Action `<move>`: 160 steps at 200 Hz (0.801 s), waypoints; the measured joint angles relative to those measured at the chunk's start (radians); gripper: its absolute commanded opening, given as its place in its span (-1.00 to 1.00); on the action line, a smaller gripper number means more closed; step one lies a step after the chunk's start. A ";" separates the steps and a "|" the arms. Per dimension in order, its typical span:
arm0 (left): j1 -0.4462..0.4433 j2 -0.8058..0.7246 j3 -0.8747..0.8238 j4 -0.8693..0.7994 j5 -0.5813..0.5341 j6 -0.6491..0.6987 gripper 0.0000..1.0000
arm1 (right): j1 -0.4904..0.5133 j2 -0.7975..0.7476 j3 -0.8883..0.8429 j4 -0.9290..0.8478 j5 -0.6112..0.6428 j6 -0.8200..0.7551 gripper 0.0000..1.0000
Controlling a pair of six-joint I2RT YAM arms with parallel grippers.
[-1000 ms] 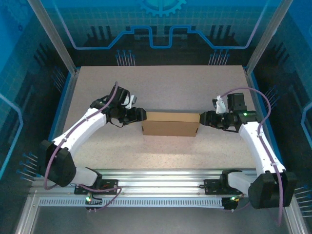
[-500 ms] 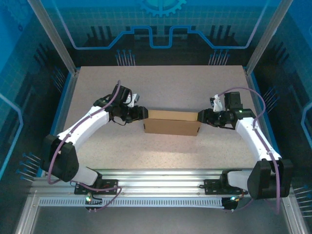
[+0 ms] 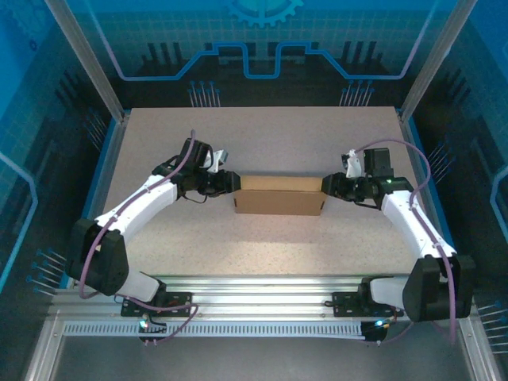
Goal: Fold the paper box
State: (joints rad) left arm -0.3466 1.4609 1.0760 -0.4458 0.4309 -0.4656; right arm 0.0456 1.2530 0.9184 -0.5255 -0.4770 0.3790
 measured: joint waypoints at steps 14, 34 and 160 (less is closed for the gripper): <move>0.002 0.005 0.001 0.008 -0.003 0.000 -0.29 | 0.002 0.026 0.019 0.020 0.007 -0.001 -0.30; 0.005 0.016 0.014 0.021 -0.013 0.000 -0.30 | 0.009 0.067 0.050 0.055 0.022 -0.001 -0.30; -0.035 -0.257 -0.358 0.333 -0.124 -0.026 -0.23 | 0.130 -0.159 -0.314 0.498 0.124 0.019 -0.06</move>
State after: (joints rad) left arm -0.3813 1.2037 0.7181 -0.1127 0.3073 -0.4915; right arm 0.1757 1.0939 0.6041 -0.0273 -0.3531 0.3985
